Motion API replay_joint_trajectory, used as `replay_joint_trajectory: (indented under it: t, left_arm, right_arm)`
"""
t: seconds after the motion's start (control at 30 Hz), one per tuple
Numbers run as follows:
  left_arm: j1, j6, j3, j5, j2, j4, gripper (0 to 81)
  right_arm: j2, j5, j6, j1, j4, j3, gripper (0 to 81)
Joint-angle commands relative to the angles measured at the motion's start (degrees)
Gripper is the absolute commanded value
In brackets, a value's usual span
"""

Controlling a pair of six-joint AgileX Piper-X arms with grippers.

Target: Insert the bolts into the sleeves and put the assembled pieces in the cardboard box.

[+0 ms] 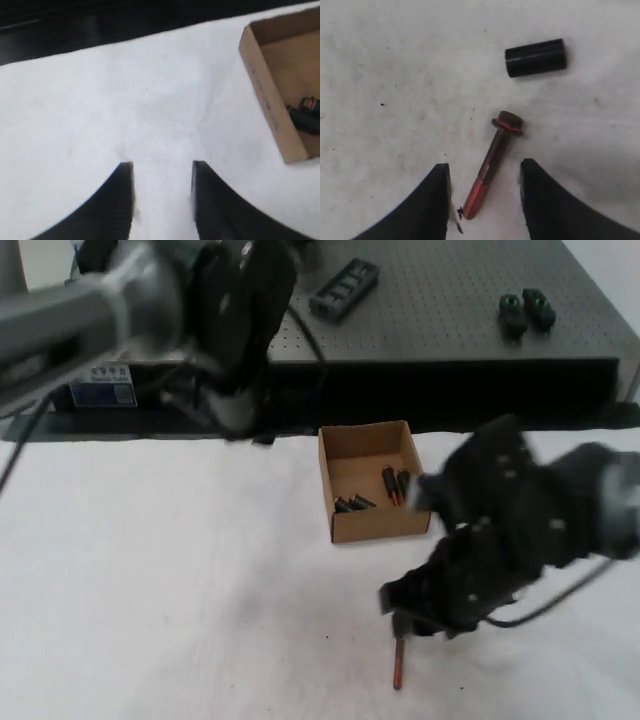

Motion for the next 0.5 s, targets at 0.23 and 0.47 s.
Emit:
replay_joint_trajectory:
  t: [0.23,0.47]
  left_arm:
    - [-0.2,8.5,13.2,2.1,-11.2,-4.2,28.1]
    - [-0.3,13.4,13.2,23.6,-10.8,-6.0,28.1]
  right_arm:
    - [12.6,6.3,-3.4,2.1,6.8,-9.5,24.7]
    - [11.1,6.3,-9.2,1.9,11.9,-9.9,2.7]
